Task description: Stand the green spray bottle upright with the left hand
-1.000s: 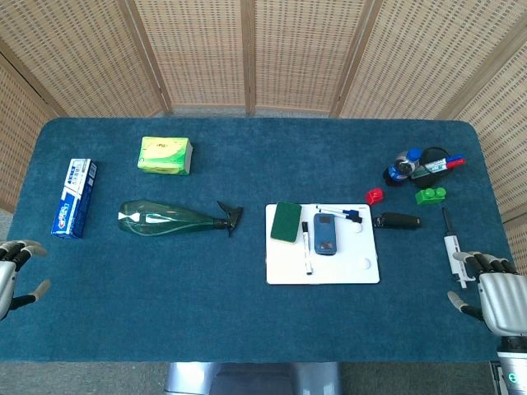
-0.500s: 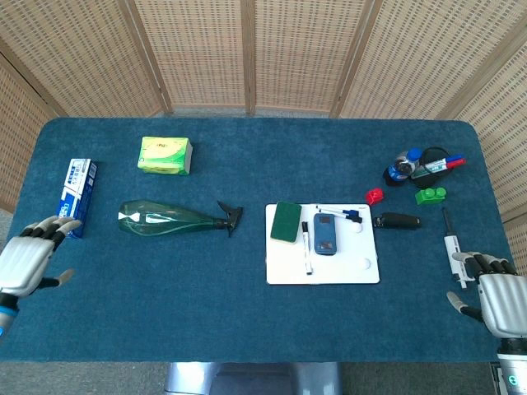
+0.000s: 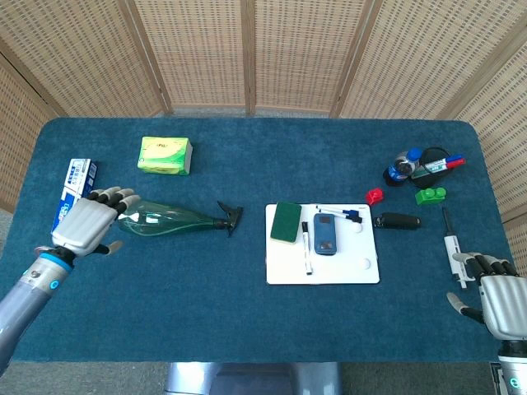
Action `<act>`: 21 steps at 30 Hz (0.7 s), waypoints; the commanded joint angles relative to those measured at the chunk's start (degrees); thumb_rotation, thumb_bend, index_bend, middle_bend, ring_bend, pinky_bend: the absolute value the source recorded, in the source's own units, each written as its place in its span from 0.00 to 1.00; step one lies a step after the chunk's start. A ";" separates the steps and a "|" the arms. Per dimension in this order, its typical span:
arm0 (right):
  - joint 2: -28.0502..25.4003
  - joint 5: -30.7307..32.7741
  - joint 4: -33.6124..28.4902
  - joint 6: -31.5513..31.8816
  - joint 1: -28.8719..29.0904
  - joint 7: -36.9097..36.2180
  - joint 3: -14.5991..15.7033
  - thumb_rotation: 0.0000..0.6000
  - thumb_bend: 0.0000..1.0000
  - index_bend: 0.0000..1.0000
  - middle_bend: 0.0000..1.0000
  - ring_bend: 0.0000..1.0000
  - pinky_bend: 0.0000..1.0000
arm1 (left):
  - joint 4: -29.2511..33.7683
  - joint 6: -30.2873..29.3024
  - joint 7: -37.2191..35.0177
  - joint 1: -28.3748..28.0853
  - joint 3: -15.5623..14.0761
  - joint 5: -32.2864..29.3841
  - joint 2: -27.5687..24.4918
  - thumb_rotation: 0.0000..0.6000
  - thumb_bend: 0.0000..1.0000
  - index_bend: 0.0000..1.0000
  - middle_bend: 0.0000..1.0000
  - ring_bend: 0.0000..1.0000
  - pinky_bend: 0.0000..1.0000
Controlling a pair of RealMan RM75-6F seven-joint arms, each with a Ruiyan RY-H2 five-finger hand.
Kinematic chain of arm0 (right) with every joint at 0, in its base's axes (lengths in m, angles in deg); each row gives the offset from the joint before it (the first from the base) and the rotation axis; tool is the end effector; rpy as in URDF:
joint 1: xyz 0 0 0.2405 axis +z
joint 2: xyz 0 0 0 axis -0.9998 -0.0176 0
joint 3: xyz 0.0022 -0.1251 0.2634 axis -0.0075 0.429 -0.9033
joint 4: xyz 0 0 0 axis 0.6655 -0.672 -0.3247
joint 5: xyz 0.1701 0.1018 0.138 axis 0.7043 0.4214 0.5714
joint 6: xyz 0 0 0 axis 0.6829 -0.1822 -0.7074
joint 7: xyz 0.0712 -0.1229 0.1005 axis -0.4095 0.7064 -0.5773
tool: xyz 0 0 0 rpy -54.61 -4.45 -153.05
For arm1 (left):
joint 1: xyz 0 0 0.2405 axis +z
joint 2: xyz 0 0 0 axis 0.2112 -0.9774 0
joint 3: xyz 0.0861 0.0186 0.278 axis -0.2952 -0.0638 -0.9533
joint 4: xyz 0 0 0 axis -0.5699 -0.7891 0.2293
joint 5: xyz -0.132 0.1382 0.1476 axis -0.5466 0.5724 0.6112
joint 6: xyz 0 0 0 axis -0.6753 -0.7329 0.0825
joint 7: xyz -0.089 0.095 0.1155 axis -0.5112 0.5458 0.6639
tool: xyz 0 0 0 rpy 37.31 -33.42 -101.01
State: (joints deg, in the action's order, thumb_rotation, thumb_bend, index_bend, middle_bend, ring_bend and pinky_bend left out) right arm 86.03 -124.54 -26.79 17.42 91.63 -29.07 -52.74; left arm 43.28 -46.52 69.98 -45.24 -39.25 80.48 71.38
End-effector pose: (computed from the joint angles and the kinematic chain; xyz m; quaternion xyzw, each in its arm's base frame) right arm -0.3381 -0.2045 0.1685 0.6019 -0.3398 0.3806 0.6143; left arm -0.2209 0.3652 0.1204 -0.7754 -0.3089 -0.2725 0.4785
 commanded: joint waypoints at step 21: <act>0.01 0.72 1.92 2.83 -2.20 -3.66 -0.24 1.00 0.22 0.30 0.36 0.31 0.35 | -14.43 10.30 22.44 -25.62 -4.55 -26.41 21.06 1.00 0.27 0.15 0.17 0.16 0.22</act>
State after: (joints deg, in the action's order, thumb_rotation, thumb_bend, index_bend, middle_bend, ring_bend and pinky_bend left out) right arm 86.07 -123.83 -24.90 20.22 89.46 -32.69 -52.96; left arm 30.73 -36.13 90.76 -68.70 -42.54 56.69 90.30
